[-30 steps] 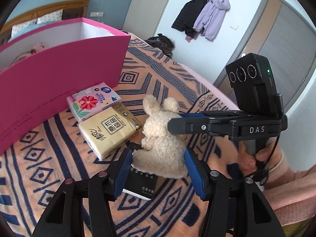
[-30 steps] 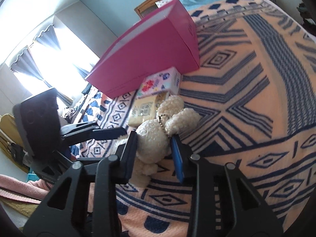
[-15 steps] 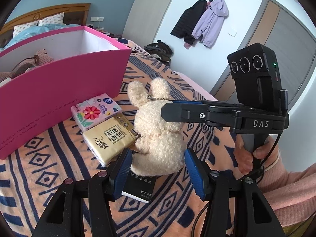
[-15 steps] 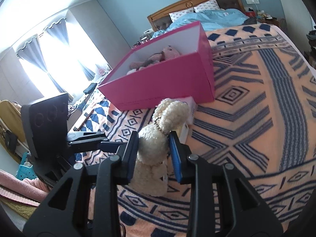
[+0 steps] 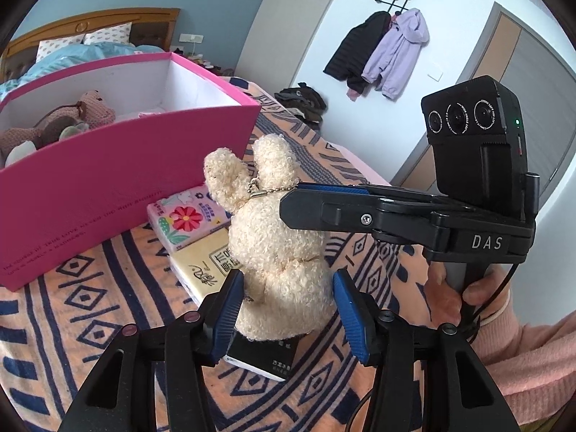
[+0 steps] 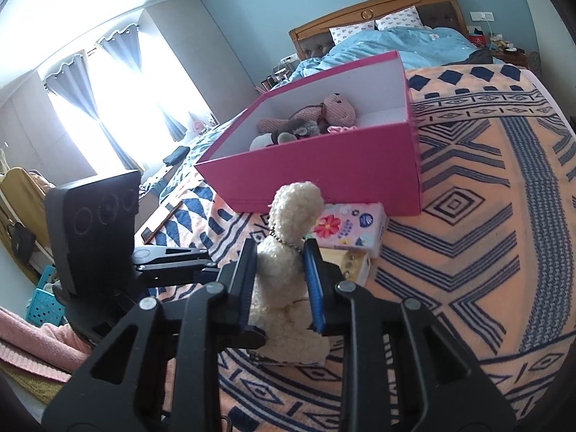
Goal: Organize objects
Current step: 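Carry the cream bunny over the magenta box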
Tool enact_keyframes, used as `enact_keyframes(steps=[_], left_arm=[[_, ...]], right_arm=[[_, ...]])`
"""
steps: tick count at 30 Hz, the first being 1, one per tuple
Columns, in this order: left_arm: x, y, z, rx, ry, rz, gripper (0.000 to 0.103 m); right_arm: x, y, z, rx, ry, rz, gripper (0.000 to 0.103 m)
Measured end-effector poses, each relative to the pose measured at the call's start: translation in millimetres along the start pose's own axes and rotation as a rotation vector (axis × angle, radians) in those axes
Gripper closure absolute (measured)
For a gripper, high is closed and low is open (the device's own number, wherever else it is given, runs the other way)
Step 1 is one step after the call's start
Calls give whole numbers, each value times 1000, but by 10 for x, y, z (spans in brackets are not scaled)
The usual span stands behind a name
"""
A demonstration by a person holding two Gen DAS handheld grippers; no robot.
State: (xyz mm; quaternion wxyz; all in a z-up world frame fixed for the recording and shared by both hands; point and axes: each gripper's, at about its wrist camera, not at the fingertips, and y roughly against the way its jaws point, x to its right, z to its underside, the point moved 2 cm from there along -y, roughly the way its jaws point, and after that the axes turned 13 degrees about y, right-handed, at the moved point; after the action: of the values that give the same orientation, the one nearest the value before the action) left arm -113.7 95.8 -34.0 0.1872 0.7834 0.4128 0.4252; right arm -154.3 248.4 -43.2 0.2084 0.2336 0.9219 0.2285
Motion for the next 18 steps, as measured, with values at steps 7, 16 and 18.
enact_keyframes(steps=[7,16,18], left_arm=[[24,94,-109,42,1,-2,54],[63,216,-313,101,-8,-25,55],[89,248,-371,116,-17,-32,55]], right_arm=[[-64,8,-155,23,38,-7,79],[-120,27,-396,57,96,-8,80],[-123,36,-471,70,110,-7,80]])
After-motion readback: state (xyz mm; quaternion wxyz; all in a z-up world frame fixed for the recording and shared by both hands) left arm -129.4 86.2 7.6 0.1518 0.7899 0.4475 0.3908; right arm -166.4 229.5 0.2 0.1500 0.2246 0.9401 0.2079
